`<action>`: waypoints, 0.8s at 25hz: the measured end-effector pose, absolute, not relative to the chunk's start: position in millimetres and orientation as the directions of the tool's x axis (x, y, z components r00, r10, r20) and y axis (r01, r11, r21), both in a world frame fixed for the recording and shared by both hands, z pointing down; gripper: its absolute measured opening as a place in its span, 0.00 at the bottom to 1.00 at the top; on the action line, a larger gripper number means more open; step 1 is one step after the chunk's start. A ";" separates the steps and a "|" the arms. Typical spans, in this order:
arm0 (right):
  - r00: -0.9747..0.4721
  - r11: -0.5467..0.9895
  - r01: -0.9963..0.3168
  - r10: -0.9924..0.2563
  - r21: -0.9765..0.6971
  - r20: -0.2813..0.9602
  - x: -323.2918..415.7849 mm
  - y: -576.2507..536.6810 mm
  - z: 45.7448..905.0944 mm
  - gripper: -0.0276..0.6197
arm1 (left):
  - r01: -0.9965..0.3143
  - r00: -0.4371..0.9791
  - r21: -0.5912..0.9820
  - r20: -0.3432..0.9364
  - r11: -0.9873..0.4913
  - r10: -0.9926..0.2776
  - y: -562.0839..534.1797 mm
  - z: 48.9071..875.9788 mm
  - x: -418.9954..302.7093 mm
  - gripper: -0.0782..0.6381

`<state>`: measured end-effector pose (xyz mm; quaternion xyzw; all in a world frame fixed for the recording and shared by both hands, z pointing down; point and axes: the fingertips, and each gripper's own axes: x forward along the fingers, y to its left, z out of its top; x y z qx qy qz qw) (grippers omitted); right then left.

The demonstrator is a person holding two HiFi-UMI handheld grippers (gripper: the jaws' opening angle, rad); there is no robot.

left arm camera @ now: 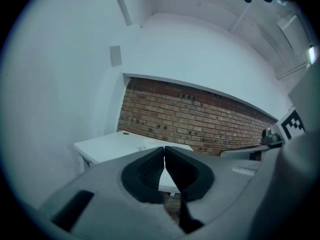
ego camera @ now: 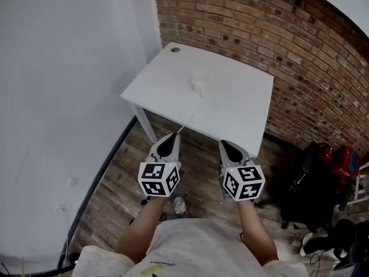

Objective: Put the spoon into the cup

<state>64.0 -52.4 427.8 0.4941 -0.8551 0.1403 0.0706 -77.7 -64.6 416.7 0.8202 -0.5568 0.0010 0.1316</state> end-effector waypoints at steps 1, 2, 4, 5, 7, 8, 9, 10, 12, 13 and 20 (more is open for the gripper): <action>-0.495 0.466 -0.869 -0.828 -0.167 0.262 60.1 -58.4 427.0 0.05 | -0.910 0.388 0.217 0.148 -0.353 -0.910 -71.8 416.2 -80.8 0.11; -0.489 0.461 -0.872 -0.831 -0.164 0.265 55.5 -64.0 426.2 0.05 | -0.907 0.396 0.219 0.146 -0.361 -0.906 -78.7 415.5 -84.5 0.11; -0.478 0.451 -0.879 -0.836 -0.157 0.271 45.5 -74.9 425.0 0.05 | -0.900 0.410 0.223 0.143 -0.374 -0.901 -92.0 413.9 -93.2 0.11; -0.473 0.447 -0.881 -0.837 -0.153 0.275 40.4 -80.0 424.7 0.05 | -0.897 0.416 0.226 0.142 -0.380 -0.898 -98.2 413.6 -97.9 0.11; -0.463 0.439 -0.886 -0.840 -0.145 0.284 30.9 -89.5 424.7 0.05 | -0.891 0.426 0.235 0.142 -0.388 -0.893 -109.7 414.4 -107.3 0.11; -0.458 0.435 -0.889 -0.841 -0.142 0.287 26.6 -94.3 424.8 0.05 | -0.889 0.431 0.240 0.143 -0.391 -0.891 -115.4 415.1 -111.8 0.12; -0.453 0.430 -0.892 -0.843 -0.140 0.290 22.5 -99.2 424.9 0.05 | -0.886 0.435 0.244 0.143 -0.395 -0.889 -121.0 415.9 -115.9 0.11; -0.447 0.426 -0.894 -0.845 -0.137 0.293 18.7 -103.8 425.1 0.05 | -0.883 0.440 0.248 0.143 -0.399 -0.886 -126.1 416.8 -119.7 0.12; -0.438 0.419 -0.899 -0.848 -0.131 0.297 11.5 -111.8 425.5 0.05 | -0.878 0.450 0.254 0.143 -0.407 -0.882 -134.5 419.3 -126.3 0.11; -0.435 0.416 -0.900 -0.850 -0.128 0.298 8.4 -115.4 425.5 0.05 | -0.876 0.453 0.256 0.144 -0.410 -0.880 -138.2 420.7 -129.4 0.11; -0.412 0.395 -0.911 -0.860 -0.119 0.302 -6.3 -133.5 426.5 0.05 | -0.867 0.468 0.270 0.147 -0.420 -0.871 -158.8 426.7 -147.0 0.12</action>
